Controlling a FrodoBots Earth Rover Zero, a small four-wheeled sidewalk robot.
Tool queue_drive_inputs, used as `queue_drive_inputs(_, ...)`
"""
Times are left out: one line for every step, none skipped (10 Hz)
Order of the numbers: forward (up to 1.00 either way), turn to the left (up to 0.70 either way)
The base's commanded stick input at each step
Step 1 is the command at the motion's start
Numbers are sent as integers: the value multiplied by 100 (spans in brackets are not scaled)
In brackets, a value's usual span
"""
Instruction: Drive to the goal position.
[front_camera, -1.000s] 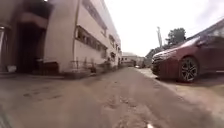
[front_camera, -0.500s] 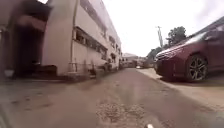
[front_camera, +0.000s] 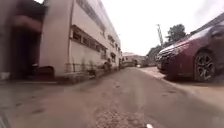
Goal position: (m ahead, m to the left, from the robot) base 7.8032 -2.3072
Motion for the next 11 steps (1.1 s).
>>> queue_drive_inputs(70, 0)
queue_drive_inputs(70, 0)
queue_drive_inputs(70, 0)
queue_drive_inputs(70, 0)
queue_drive_inputs(70, 0)
queue_drive_inputs(70, -35)
queue_drive_inputs(70, -35)
queue_drive_inputs(70, -35)
queue_drive_inputs(70, -35)
queue_drive_inputs(70, -33)
queue_drive_inputs(70, -26)
